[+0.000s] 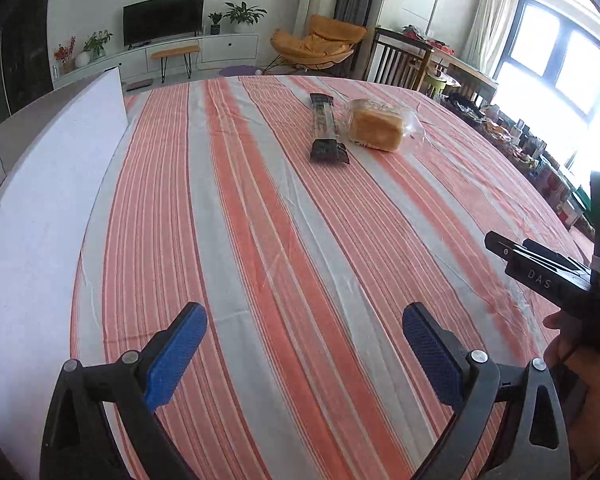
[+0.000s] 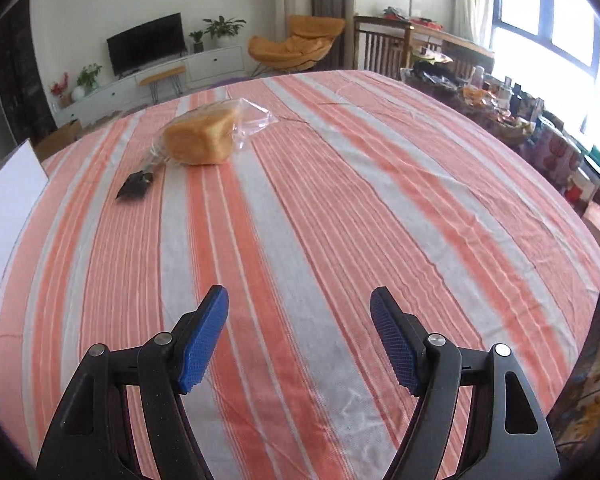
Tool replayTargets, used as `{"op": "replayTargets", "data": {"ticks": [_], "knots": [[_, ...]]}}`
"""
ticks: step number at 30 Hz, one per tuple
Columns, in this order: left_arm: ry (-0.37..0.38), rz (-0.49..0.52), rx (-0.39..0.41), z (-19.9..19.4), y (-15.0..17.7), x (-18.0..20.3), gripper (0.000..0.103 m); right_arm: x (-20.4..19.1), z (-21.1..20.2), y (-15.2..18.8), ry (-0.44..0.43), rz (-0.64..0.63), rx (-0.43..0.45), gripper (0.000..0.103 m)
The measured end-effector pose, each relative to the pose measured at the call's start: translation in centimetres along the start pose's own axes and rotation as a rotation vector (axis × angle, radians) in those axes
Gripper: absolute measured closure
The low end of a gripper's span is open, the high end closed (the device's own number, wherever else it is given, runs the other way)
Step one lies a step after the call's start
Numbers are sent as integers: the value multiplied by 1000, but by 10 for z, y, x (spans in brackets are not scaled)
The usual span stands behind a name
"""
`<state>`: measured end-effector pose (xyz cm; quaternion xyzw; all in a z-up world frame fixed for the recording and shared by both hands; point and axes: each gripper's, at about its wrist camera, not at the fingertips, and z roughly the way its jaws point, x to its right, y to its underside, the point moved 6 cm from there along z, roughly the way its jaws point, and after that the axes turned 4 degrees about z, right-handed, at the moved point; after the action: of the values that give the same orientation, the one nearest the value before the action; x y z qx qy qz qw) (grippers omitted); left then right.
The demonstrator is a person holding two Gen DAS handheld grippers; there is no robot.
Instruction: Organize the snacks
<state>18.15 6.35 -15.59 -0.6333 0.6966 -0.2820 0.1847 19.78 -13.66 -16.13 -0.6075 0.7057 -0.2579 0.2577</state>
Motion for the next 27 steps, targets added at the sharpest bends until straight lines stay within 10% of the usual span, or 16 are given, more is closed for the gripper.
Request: {"op": "replayTargets", "data": {"ticks": [27], "knots": [[-133,46,-60,49,0,-9,0,12,20,11,2,26,-65,26]]}}
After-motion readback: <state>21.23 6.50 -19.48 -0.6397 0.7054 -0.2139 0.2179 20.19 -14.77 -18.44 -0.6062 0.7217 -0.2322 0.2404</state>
